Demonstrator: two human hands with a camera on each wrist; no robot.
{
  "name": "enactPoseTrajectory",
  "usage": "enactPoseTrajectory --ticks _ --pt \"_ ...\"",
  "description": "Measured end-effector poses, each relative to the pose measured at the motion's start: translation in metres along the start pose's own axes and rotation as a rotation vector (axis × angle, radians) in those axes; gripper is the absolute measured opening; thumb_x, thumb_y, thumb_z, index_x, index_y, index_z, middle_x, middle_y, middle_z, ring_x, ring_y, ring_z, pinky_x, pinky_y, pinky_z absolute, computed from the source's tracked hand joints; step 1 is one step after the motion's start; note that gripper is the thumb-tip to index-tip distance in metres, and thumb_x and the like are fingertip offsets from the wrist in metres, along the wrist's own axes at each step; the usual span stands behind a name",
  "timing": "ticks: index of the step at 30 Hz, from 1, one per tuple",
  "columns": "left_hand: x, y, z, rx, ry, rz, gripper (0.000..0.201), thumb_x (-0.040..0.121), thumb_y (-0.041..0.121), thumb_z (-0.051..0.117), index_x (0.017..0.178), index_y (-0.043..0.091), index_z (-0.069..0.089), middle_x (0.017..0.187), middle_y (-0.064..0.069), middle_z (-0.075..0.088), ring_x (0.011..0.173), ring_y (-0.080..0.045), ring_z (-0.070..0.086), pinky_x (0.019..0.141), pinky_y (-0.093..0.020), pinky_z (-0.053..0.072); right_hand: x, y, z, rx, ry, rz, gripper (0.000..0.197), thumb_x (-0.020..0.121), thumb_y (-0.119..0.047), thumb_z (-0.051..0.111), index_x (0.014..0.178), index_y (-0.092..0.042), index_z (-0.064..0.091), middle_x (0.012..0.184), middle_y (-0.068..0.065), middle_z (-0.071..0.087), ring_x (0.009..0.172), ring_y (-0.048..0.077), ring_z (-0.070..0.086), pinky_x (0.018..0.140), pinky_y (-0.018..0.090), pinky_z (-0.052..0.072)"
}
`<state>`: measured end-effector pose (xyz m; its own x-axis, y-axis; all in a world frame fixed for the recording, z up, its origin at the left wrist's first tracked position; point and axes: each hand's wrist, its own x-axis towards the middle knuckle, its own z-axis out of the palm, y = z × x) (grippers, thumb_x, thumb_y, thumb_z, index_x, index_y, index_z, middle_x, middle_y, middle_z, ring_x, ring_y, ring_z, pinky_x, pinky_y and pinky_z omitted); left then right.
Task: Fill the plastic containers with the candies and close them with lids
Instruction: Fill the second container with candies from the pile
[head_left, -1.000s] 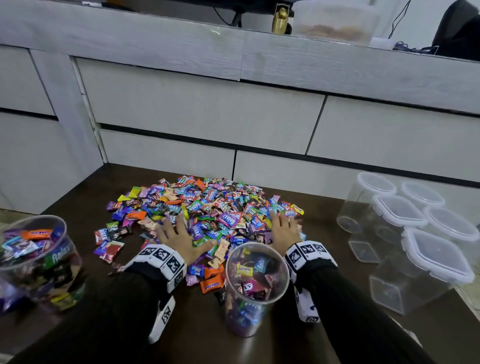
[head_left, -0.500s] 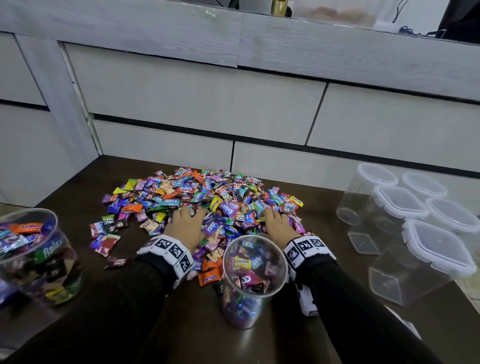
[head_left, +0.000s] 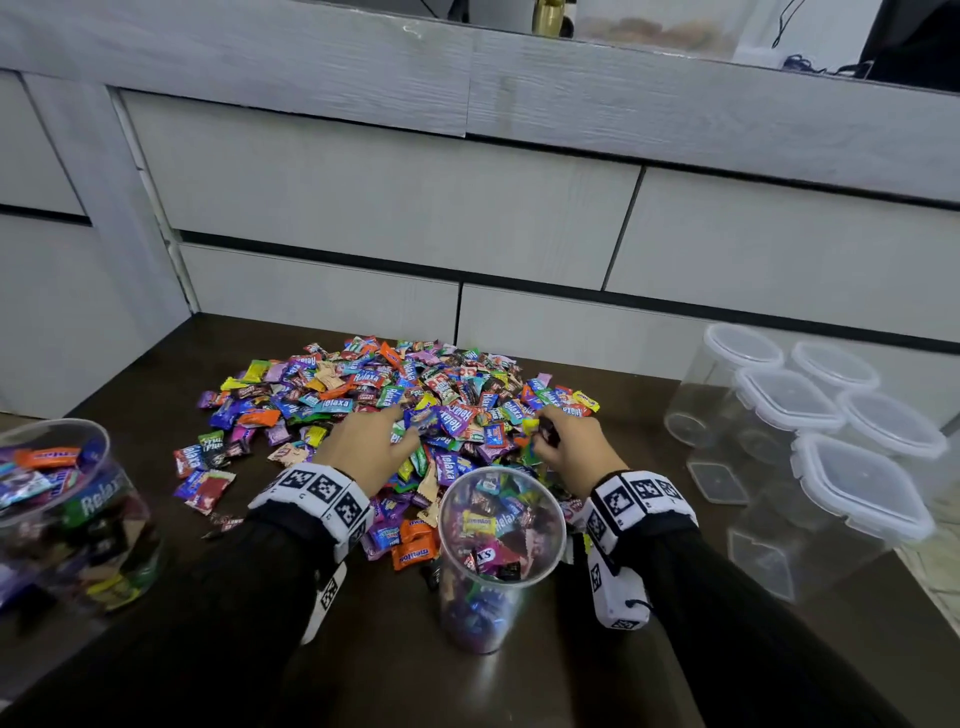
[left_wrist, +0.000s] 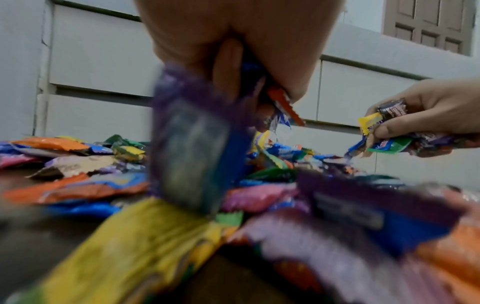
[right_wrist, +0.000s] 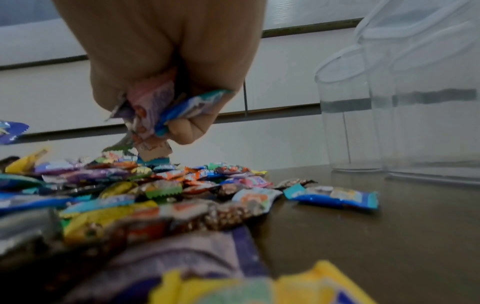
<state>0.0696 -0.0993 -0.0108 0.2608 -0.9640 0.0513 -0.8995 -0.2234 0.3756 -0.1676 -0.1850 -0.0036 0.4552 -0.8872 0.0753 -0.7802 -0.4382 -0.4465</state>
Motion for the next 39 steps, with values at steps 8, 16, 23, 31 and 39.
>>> enactPoseTrajectory --ticks 8,16,23,31,39 --pt "-0.011 0.028 -0.038 -0.281 0.207 0.091 0.025 0.097 0.038 0.050 0.098 0.015 0.060 0.060 -0.007 0.055 0.052 -0.018 0.050 0.054 -0.033 0.036 -0.017 -0.020 -0.036 0.265 0.298 -0.085 0.008 0.093 -0.020 0.056 0.086 -0.016 0.054 0.067 -0.002 0.058 0.057 0.008 0.052 0.050 0.011 0.038" --pt "-0.055 0.084 -0.079 -0.367 0.252 0.341 0.030 0.096 0.035 0.053 0.108 0.010 0.066 0.090 -0.015 0.069 0.067 -0.025 0.057 0.066 -0.034 0.041 -0.039 -0.048 -0.058 0.366 0.429 -0.206 0.006 0.092 -0.019 0.058 0.088 -0.014 0.056 0.057 -0.009 0.048 0.052 0.002 0.047 0.050 0.015 0.034" --pt "-0.085 0.093 -0.089 -0.039 -0.001 0.463 0.031 0.092 0.044 0.051 0.106 0.019 0.063 0.059 -0.001 0.051 0.054 -0.011 0.049 0.062 -0.032 0.044 -0.054 -0.049 -0.062 0.389 0.447 -0.199 0.006 0.091 -0.017 0.060 0.086 -0.018 0.057 0.055 -0.011 0.049 0.052 0.001 0.047 0.052 0.014 0.035" --pt "-0.098 0.100 -0.088 0.311 -0.096 0.624 0.035 0.091 0.042 0.049 0.109 0.018 0.065 0.056 0.003 0.038 0.050 -0.004 0.031 0.047 -0.028 0.027 -0.068 -0.064 -0.063 0.402 0.435 -0.221 0.006 0.092 -0.018 0.059 0.087 -0.018 0.055 0.060 -0.009 0.051 0.054 0.001 0.046 0.051 0.012 0.034" --pt "-0.092 0.120 -0.099 0.469 -0.117 0.656 0.026 0.088 0.034 0.052 0.075 0.011 0.052 0.060 0.000 0.035 0.054 -0.018 0.038 0.050 -0.028 0.030 -0.075 -0.078 -0.057 0.435 0.431 -0.210 0.008 0.092 -0.017 0.058 0.093 -0.009 0.057 0.063 0.005 0.055 0.053 0.005 0.042 0.052 0.015 0.033"
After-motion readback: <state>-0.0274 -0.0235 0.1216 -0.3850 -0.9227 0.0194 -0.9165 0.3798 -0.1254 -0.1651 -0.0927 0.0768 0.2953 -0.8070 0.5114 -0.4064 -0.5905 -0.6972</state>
